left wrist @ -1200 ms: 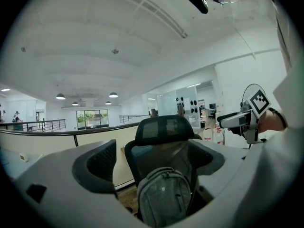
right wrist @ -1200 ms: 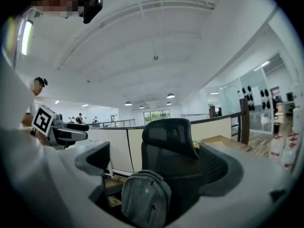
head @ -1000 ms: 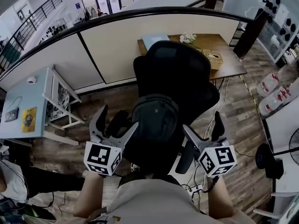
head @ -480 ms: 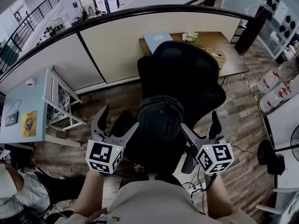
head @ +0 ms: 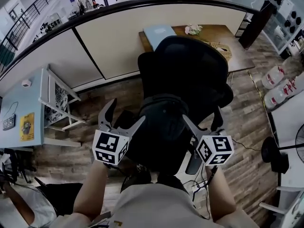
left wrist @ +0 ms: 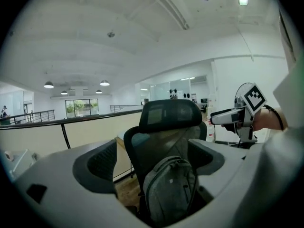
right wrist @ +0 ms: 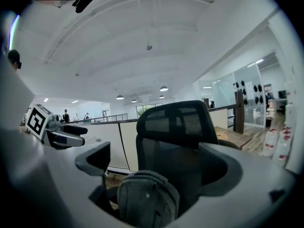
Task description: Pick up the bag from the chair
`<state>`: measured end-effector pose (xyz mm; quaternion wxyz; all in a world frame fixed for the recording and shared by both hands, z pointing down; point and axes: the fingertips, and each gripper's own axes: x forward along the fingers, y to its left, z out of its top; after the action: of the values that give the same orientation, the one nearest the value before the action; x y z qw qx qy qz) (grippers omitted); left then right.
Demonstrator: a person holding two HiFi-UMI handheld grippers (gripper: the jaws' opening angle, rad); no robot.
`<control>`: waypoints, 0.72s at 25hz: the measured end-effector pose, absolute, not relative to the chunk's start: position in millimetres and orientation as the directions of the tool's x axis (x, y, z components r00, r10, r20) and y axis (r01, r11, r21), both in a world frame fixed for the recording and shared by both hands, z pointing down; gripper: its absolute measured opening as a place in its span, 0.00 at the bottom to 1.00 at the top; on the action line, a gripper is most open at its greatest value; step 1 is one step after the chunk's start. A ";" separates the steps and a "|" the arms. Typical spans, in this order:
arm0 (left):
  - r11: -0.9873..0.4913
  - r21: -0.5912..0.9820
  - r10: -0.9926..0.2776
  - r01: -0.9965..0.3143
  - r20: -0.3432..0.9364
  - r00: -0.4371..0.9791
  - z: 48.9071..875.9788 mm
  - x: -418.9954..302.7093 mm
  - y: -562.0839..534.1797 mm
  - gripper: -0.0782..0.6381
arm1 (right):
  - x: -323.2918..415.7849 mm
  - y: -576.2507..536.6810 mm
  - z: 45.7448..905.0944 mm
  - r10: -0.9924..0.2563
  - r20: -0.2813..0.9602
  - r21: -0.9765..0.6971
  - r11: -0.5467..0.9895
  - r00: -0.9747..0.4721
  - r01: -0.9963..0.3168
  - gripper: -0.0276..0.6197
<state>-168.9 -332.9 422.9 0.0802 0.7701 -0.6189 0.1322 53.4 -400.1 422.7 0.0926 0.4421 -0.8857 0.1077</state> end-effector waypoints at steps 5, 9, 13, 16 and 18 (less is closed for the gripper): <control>-0.242 0.002 -0.899 -0.970 0.375 0.226 466.8 -170.1 -358.7 0.74 | 48.2 -423.1 467.9 -0.758 0.334 -0.117 0.557 -0.561 -0.822 0.93; -0.258 0.076 -0.882 -0.963 0.389 0.266 501.4 -166.4 -376.0 0.74 | 47.0 -437.0 515.2 -0.733 0.414 -0.123 0.542 -0.540 -0.831 0.92; -0.259 0.090 -0.845 -0.962 0.461 0.271 549.3 -168.2 -387.9 0.74 | 43.8 -448.8 564.9 -0.696 0.490 -0.139 0.533 -0.525 -0.835 0.92; -0.259 0.093 -0.809 -0.961 0.523 0.269 590.0 -171.5 -392.9 0.74 | 40.7 -455.4 602.5 -0.666 0.540 -0.159 0.519 -0.514 -0.840 0.92; -0.254 0.109 -0.785 -0.961 0.557 0.271 614.5 -173.0 -395.9 0.74 | 37.2 -459.7 624.3 -0.645 0.563 -0.172 0.520 -0.517 -0.837 0.91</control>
<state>-173.0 -395.9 614.5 0.2198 0.7662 -0.5699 0.1998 37.2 -459.7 624.3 0.2205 0.4393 -0.8434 0.2169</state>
